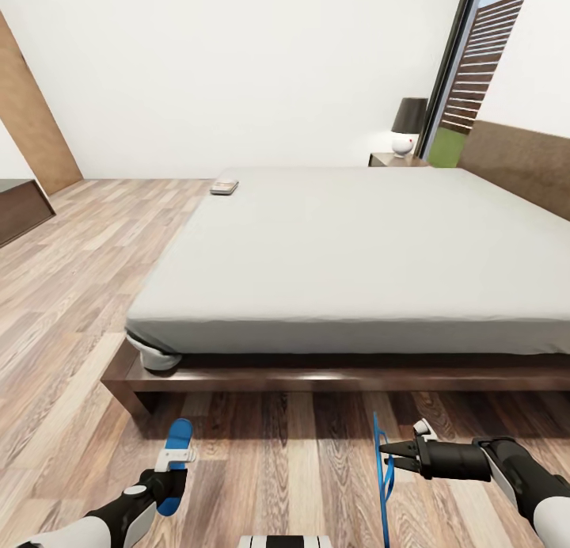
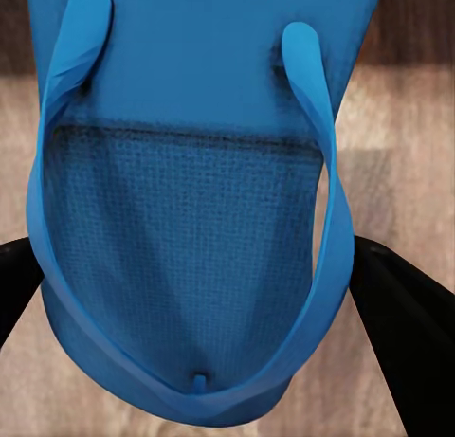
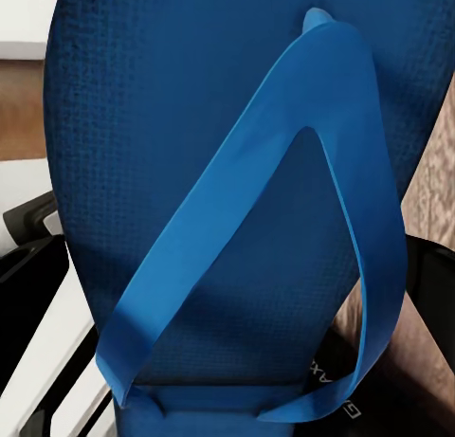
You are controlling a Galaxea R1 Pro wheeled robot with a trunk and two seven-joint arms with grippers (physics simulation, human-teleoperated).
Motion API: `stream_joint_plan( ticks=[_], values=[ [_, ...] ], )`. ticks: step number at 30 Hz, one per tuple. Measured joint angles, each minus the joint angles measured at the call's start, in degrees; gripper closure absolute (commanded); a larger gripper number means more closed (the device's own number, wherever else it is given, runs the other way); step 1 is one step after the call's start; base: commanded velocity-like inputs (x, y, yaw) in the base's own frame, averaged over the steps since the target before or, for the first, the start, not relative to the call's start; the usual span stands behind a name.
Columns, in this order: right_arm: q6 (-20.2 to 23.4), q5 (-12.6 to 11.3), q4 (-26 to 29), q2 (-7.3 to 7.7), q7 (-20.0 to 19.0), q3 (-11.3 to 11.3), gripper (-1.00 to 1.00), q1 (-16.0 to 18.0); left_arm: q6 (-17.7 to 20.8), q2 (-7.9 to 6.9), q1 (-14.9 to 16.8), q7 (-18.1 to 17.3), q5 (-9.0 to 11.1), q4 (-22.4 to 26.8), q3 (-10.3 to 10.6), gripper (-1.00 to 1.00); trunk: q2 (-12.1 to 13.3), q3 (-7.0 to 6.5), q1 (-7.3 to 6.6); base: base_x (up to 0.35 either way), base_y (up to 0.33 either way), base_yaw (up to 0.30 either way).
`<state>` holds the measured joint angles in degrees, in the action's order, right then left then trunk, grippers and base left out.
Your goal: In the bedroom, move the book from the bed onto either nightstand, and place the two sandals side by side next to the bed.
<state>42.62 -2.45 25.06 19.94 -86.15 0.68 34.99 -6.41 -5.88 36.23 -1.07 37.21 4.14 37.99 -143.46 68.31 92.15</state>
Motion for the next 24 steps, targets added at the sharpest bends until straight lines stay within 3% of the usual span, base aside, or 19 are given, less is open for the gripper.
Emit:
stream_joint_plan(
  ticks=[7, 12, 18, 24],
  values=[
    [-0.07, 0.02, 0.05, 0.03, -0.22, -0.02, 1.0, -0.02, -0.02, 0.01, -0.04, 0.02, 0.01, 0.0, 0.01, 1.0, -0.06, 1.1, 0.13, 0.001, 0.0, 0.0],
    [-0.07, 0.0, 0.06, 0.06, -0.42, 0.01, 1.0, 0.01, 0.01, 0.02, 0.0, 0.02, 0.0, 0.0, -0.04, 1.0, -0.07, 1.11, 0.13, 0.0, 0.0, 0.0],
    [-0.08, 0.02, 0.06, 0.09, -0.49, -0.02, 1.0, -0.02, 0.06, 0.14, 0.22, 0.02, 0.01, 0.06, -0.07, 1.0, -0.14, 2.43, 0.29, 0.0, 0.0, 0.0],
    [-0.07, 0.0, 0.07, -0.04, -0.07, 0.0, 1.0, -0.02, 0.53, 0.14, 0.99, 0.23, -0.03, 1.42, -0.03, 1.0, -0.15, 2.44, 0.28, 0.0, 0.0, 0.0]
  ],
)
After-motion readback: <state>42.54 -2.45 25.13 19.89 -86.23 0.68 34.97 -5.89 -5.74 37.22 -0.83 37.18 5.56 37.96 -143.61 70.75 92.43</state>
